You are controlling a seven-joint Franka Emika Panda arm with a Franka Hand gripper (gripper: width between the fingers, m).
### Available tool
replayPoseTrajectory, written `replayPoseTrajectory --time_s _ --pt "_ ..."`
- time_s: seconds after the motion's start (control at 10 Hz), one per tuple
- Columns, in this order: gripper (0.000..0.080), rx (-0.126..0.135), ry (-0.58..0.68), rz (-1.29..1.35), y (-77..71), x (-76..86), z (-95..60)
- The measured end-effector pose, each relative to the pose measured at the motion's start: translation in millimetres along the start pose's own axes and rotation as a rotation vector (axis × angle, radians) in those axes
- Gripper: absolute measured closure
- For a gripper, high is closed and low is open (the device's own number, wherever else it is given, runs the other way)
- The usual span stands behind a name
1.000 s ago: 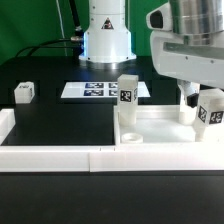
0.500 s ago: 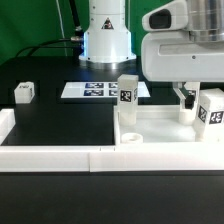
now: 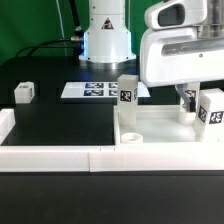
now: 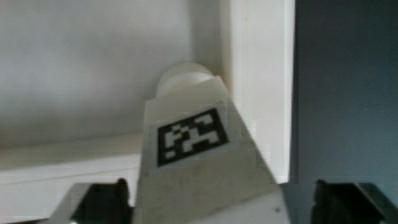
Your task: Assemble square table
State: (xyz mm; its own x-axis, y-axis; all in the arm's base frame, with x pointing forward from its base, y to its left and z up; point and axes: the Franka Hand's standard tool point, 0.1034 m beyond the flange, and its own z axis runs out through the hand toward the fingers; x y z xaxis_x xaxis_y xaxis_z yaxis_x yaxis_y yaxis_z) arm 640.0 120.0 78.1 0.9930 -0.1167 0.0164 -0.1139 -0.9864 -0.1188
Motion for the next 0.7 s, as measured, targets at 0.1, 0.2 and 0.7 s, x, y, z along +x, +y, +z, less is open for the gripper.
replayPoseTrajectory --time_s 0.1,0.2,0.7 --pt "0.0440 -0.003 -0.001 0.056 1.2 -0.1 0.2" --pt "0.0501 -0.006 -0.001 0.114 4.1 0.1 0.7" --pt "0.0501 0.007 0.050 0.807 5.7 -6.1 2.2"
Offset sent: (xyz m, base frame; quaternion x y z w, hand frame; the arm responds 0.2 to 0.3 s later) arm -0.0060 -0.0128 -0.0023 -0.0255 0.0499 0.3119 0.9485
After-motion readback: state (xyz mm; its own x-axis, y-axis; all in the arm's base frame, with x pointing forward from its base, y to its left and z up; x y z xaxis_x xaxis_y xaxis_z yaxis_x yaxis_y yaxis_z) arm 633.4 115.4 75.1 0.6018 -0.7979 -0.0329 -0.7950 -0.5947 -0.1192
